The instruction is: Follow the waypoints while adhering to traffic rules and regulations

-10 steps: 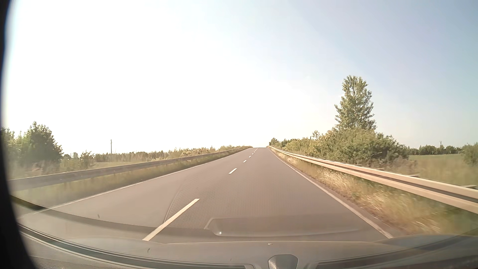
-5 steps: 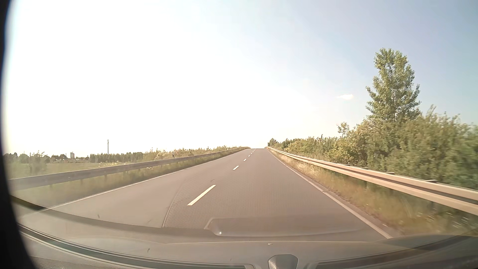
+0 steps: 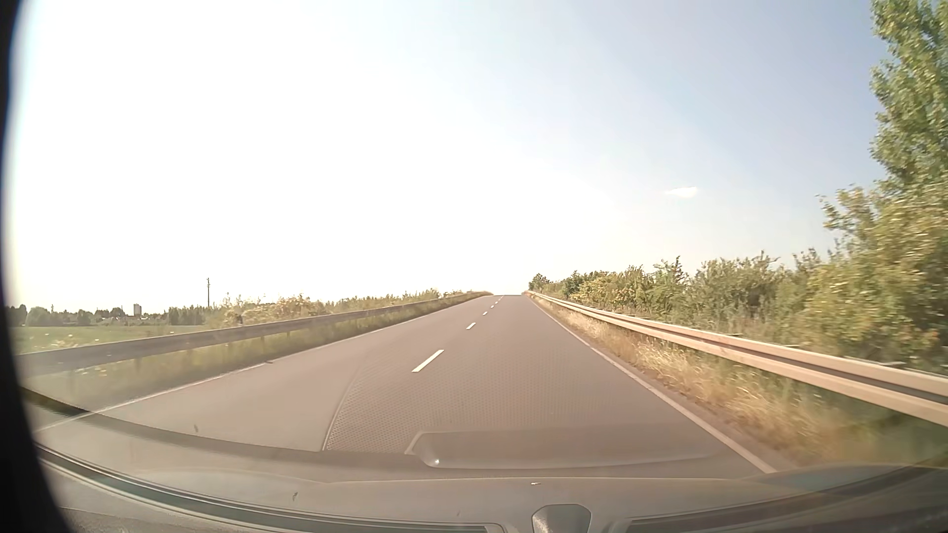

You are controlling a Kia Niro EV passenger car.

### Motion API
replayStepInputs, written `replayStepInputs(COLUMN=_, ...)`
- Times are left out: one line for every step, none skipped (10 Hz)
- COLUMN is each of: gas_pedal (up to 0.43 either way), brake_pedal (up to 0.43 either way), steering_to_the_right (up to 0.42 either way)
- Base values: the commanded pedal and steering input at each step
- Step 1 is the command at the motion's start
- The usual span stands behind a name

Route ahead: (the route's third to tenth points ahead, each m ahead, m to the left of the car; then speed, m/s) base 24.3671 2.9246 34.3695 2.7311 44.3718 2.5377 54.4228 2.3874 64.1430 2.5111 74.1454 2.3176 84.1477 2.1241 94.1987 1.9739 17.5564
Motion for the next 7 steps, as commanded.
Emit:
replayStepInputs(gas_pedal=0.209, brake_pedal=0.006, steering_to_the_right=0.004)
replayStepInputs(gas_pedal=0.209, brake_pedal=0.006, steering_to_the_right=0.003)
replayStepInputs(gas_pedal=0.209, brake_pedal=0.006, steering_to_the_right=0.003)
replayStepInputs(gas_pedal=0.209, brake_pedal=0.006, steering_to_the_right=0.003)
replayStepInputs(gas_pedal=0.209, brake_pedal=0.006, steering_to_the_right=0.003)
replayStepInputs(gas_pedal=0.209, brake_pedal=0.006, steering_to_the_right=0.003)
replayStepInputs(gas_pedal=0.209, brake_pedal=0.006, steering_to_the_right=0.003)
